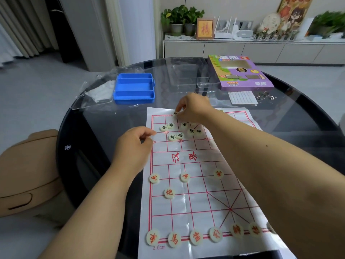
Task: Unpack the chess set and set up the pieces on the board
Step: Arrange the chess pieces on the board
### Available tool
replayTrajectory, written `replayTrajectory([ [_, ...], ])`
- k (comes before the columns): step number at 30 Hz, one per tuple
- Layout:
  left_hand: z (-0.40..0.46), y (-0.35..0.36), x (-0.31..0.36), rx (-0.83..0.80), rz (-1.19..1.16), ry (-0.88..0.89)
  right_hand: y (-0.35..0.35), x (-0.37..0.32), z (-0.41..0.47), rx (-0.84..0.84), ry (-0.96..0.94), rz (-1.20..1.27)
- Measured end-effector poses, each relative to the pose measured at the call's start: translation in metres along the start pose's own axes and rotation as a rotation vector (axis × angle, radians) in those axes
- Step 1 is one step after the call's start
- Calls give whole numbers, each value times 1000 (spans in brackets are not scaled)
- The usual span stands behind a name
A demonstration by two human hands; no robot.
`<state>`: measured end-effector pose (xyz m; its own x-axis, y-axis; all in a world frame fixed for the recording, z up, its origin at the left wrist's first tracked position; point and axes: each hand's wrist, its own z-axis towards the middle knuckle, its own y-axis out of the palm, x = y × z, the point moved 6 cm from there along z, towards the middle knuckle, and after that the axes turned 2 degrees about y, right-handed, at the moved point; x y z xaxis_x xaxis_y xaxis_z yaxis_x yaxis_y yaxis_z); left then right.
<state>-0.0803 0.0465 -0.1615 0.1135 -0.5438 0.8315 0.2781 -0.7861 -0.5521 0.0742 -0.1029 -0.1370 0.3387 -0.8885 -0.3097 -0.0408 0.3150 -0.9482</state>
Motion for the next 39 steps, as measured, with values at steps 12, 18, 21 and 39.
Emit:
replayTrajectory([
  [12, -2, 0, 0, 0, 5, 9, -51, 54, -32, 2, 31, 132],
  [18, -2, -1, 1, 6, 17, -4, -33, 63, -46, -69, 36, -52],
  [21, -3, -2, 2, 14, 16, 2, -31, 65, -45, -47, 36, -44],
  [39, -3, 0, 3, 7, 50, 1, -61, 152, -44, 108, 305, 114],
])
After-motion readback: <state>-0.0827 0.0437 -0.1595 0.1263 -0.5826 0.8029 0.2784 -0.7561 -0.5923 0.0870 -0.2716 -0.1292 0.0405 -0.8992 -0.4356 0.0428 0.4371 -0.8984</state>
